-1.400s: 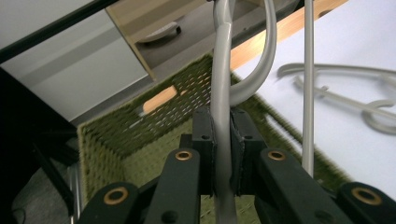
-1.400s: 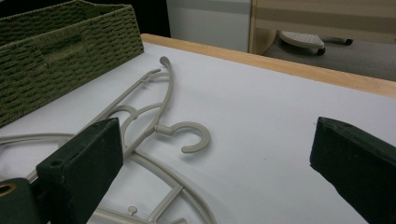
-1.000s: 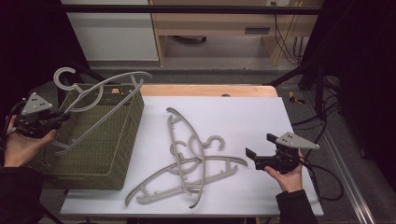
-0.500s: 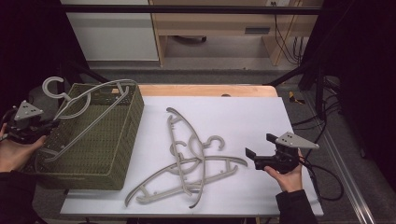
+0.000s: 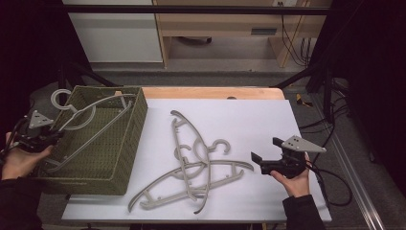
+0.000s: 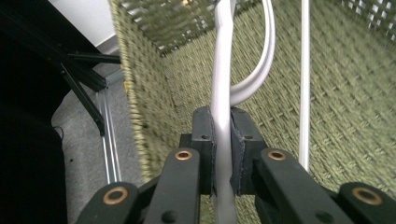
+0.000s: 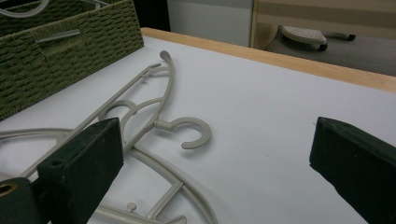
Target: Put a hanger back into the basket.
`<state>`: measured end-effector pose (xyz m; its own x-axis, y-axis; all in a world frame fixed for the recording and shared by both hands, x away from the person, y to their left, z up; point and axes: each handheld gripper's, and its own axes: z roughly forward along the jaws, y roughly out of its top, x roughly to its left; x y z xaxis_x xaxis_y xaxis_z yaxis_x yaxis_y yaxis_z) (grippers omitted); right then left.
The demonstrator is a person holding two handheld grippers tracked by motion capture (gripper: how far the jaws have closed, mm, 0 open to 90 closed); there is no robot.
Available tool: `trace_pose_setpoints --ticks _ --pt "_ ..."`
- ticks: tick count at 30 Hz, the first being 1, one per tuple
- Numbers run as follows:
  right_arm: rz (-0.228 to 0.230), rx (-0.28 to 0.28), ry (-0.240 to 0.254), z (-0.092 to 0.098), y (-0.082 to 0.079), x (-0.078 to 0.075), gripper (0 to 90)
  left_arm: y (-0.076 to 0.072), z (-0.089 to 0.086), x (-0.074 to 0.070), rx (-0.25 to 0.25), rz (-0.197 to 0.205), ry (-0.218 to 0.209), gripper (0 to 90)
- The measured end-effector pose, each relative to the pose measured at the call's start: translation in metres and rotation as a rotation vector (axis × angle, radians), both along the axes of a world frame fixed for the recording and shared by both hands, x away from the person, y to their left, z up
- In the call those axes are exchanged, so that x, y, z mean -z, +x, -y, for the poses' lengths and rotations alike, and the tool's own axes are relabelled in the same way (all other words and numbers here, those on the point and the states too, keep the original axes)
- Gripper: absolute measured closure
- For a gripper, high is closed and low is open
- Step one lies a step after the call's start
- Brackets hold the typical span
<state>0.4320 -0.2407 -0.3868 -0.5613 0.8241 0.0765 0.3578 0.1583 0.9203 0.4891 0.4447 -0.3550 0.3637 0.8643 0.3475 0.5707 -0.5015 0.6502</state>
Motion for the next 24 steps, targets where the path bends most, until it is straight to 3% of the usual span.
trace_pose_setpoints --ticks 8,15,18,24 --pt "-0.004 -0.001 -0.005 -0.001 0.001 0.001 3.2 0.01 0.011 0.026 -0.004 -0.079 0.021 81.7" --pt "-0.006 -0.001 -0.006 -0.001 0.001 0.001 3.2 0.016 0.009 0.03 -0.033 -0.149 0.004 80.6" --pt "-0.004 -0.001 -0.004 -0.001 0.0 0.001 3.2 0.016 0.01 0.03 -0.035 -0.148 0.007 79.0" --pt "0.001 -0.003 0.001 0.0 0.0 -0.001 3.2 0.011 0.003 0.02 -0.045 -0.114 -0.037 77.8"
